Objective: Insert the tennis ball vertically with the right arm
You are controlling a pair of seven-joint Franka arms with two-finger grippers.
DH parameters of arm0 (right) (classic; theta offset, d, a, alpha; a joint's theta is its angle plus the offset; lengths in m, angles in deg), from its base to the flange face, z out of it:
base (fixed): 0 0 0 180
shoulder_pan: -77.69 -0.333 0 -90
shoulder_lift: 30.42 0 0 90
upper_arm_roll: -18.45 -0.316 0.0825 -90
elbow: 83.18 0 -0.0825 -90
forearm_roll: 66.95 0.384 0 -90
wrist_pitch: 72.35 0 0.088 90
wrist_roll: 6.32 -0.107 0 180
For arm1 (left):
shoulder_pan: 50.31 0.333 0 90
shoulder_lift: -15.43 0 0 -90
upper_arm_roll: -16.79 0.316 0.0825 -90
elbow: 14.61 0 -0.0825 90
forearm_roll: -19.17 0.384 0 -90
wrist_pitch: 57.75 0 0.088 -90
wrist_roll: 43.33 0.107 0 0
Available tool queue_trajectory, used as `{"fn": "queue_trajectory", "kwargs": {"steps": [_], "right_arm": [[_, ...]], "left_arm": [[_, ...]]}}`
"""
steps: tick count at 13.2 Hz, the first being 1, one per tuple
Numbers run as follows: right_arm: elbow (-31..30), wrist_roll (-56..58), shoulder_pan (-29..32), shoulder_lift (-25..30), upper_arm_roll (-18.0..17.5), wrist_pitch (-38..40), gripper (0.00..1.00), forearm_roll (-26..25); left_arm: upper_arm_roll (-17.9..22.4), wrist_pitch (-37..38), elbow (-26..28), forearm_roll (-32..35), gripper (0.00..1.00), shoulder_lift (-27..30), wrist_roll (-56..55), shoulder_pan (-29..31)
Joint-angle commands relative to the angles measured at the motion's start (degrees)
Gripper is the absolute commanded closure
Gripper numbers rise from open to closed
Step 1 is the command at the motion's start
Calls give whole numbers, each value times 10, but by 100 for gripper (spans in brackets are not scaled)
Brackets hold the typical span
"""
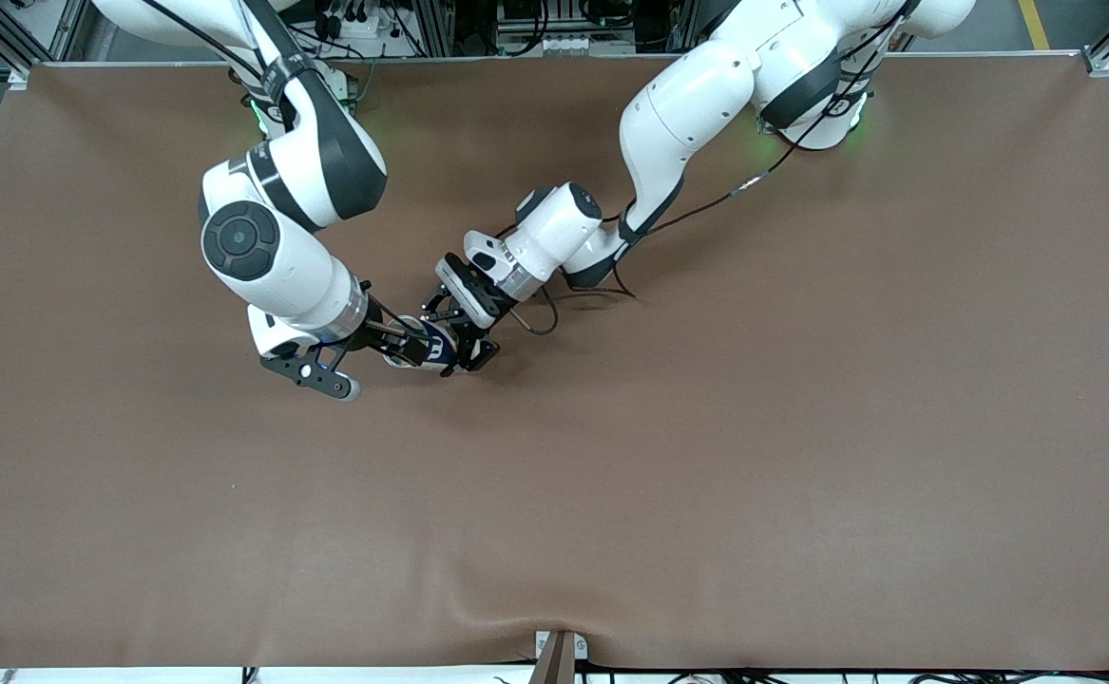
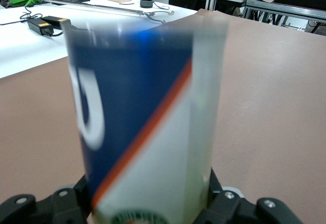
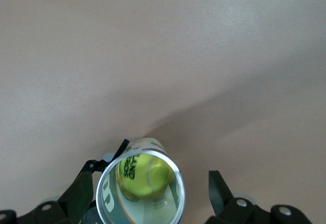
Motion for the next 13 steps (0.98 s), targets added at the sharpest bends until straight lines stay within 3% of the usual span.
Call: {"fn": "queue_trajectory", "kwargs": {"steps": [1,4,9,13], "right_arm": [[1,2,7,22,4,15,0,-9],[25,100,45,55,12,80,0,-11],[30,250,91,122,47,127,0,-14],[29,384,151,153,49,131,0,-57]], "left_arm": [[-2,-8,-9,12,16,-3,-6,0],[-2,-8,-9,12,16,-3,-6,0],[-1,-8,-9,12,15,0,-23,-1],[-2,-8,-9,12,14,2,-26,-1]]}}
